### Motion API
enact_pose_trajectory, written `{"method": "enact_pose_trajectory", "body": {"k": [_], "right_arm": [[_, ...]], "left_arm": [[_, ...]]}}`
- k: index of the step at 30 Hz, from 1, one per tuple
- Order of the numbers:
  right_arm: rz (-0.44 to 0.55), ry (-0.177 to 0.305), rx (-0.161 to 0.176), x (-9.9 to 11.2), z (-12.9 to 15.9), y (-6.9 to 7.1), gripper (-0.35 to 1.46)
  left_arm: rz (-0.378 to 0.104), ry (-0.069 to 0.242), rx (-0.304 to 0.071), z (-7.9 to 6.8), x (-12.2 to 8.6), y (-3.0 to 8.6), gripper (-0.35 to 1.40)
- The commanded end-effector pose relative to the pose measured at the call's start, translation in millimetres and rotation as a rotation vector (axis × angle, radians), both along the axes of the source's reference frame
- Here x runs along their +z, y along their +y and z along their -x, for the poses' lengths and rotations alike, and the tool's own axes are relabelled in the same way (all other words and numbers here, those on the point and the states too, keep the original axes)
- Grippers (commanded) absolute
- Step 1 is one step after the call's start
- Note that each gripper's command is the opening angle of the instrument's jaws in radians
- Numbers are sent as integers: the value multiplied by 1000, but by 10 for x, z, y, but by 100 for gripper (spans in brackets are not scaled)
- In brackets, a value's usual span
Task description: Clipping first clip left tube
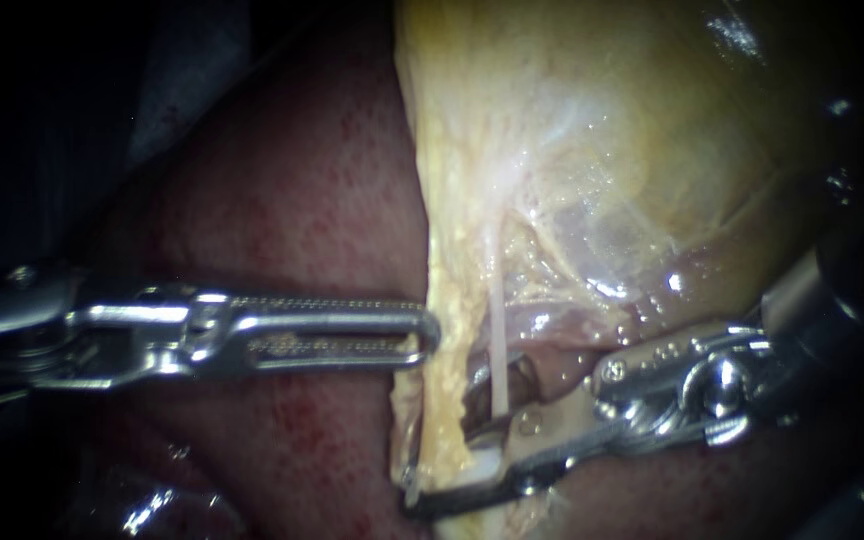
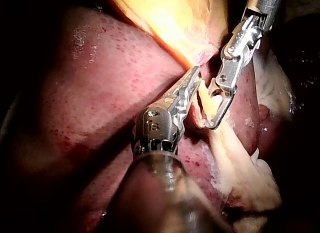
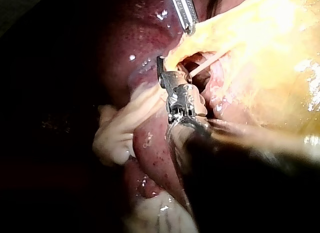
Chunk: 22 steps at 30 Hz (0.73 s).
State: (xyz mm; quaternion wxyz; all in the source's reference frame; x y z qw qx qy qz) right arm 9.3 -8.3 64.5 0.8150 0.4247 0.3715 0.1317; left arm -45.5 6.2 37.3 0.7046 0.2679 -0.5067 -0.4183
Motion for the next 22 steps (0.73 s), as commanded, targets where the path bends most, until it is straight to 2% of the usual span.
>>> {"method": "enact_pose_trajectory", "body": {"k": [1,22], "right_arm": [[0,0,0,0,0,0,-3],[-4,-3,1,0,2,0,-3]], "left_arm": [[0,0,0,0,0,0,-35],[0,0,-1,1,1,0,-35]]}}
